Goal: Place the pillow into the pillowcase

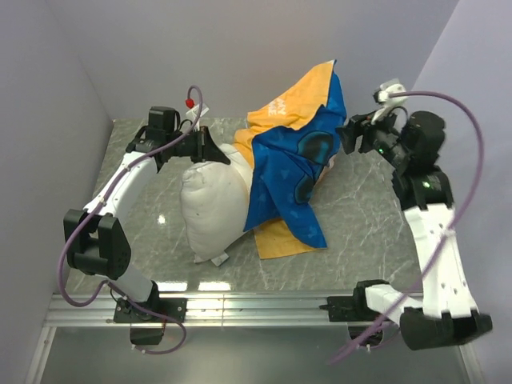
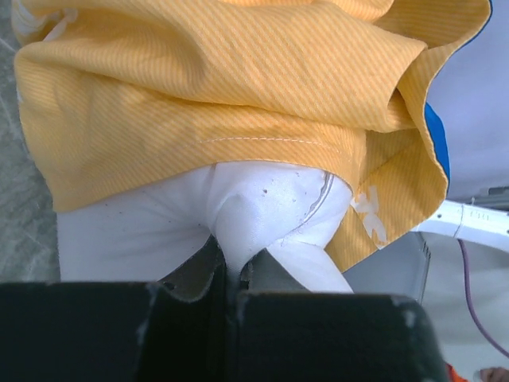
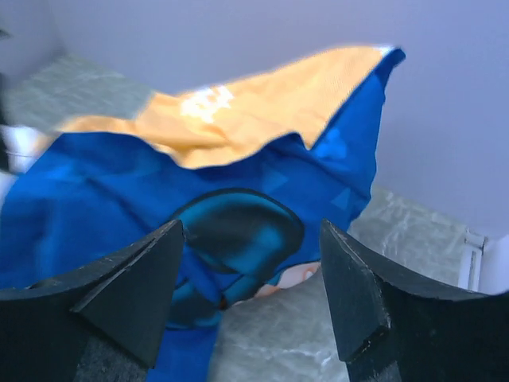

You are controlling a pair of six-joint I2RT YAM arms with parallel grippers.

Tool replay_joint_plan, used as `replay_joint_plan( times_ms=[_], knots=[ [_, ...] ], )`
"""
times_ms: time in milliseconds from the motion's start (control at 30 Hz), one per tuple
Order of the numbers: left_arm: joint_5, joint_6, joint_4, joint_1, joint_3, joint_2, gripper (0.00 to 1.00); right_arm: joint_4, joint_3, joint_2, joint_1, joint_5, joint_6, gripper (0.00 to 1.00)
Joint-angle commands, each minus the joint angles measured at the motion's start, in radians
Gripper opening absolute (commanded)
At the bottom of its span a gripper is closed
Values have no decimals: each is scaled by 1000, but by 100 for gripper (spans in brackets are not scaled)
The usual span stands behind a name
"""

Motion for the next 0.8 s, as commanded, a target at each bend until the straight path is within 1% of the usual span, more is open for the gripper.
replay_joint_plan(
  times_ms=[0,67,233,333,367,400,433,467,500,567,600,633,733,767],
  knots=[
    [3,85,-15,-13,83,-18,1,153,-168,147,-30,8,-76,75],
    [0,111,-52,-13,99,-11,1,214,-216,191,-33,-3,-90,75],
    [-3,105,-43,-12,90,-8,0,248,-245,262,-30,-60,-187,74],
    [-3,105,-47,-12,94,-1,1,264,-239,300,-27,-49,-214,74],
    [-5,105,-49,-12,96,6,1,271,-233,311,-25,-48,-219,72],
    [-3,102,-49,-12,99,9,0,270,-217,326,-25,-46,-232,59],
    [-5,105,-52,-12,103,15,1,258,-205,357,-27,-49,-240,49],
    [-6,106,-53,-12,108,20,1,210,-188,371,-24,-75,-246,40],
    [-6,99,-47,-12,111,20,1,184,-174,383,-24,-92,-251,23],
    [-12,97,-47,-10,113,25,1,106,-160,390,2,-147,-257,11],
    [-12,91,-44,-10,113,25,1,80,-165,382,23,-156,-268,0],
    [-14,90,-38,-10,110,22,1,60,-189,359,68,-163,-274,0],
    [-23,62,-11,-10,79,8,1,-38,-242,318,137,-227,-289,0],
    [-25,56,-1,-10,67,2,0,-98,-252,311,189,-244,-289,0]
  ],
)
